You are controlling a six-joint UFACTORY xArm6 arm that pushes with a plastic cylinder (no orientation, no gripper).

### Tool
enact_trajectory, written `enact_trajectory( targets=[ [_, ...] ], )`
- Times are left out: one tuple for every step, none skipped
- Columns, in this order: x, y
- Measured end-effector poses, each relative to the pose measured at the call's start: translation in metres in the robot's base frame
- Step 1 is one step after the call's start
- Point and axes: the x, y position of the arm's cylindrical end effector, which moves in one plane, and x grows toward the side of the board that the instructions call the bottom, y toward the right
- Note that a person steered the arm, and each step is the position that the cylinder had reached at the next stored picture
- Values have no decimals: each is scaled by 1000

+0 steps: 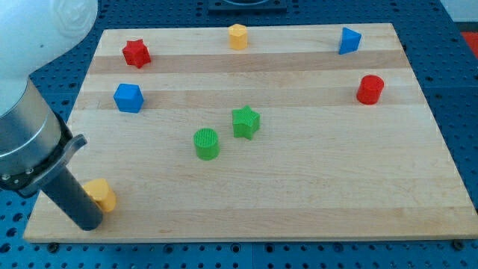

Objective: Move the green circle to the bottom right

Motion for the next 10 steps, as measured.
enact_trajectory(
  targets=[
    [2,53],
    [-17,101],
    [-19,104],
    [-30,102],
    [-93,89],
    [-130,82],
    [-157,83],
    [-150,112],
    [-122,130],
    [-96,150]
  ],
)
